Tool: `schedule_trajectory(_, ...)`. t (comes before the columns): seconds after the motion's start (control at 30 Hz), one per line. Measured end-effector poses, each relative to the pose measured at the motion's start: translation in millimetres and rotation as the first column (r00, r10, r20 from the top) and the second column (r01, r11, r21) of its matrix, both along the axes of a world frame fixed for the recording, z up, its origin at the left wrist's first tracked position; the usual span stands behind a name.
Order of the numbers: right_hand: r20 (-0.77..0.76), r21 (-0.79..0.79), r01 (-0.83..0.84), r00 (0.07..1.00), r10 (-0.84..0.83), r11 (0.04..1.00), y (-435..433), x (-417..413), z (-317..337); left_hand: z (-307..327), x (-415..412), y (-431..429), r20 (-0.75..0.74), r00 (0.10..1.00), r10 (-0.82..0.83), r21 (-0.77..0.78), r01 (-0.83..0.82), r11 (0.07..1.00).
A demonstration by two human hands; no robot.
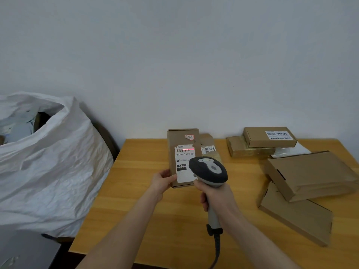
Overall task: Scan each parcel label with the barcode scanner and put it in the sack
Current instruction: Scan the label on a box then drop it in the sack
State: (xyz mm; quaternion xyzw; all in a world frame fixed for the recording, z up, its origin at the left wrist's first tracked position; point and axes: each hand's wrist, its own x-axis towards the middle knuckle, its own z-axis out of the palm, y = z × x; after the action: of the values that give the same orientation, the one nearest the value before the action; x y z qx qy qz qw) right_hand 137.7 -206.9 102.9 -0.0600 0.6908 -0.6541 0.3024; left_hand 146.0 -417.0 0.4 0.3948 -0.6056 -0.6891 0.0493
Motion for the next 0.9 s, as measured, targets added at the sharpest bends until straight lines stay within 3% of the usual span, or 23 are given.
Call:
schedule_trajectory(0.6,0.070,-0.100,-0.051,0.996,0.059,0.994,-8,-11,13,25,16,1,0.009,0.998,0.054,-0.051,-0.054,0.997)
schedule_trajectory(0.9,0.054,-0.206,-0.140,0.987,0.154,0.969,-93,-29,52,88,51,-54,-0.065,0.985,0.160,-0.142,-0.167,0.976)
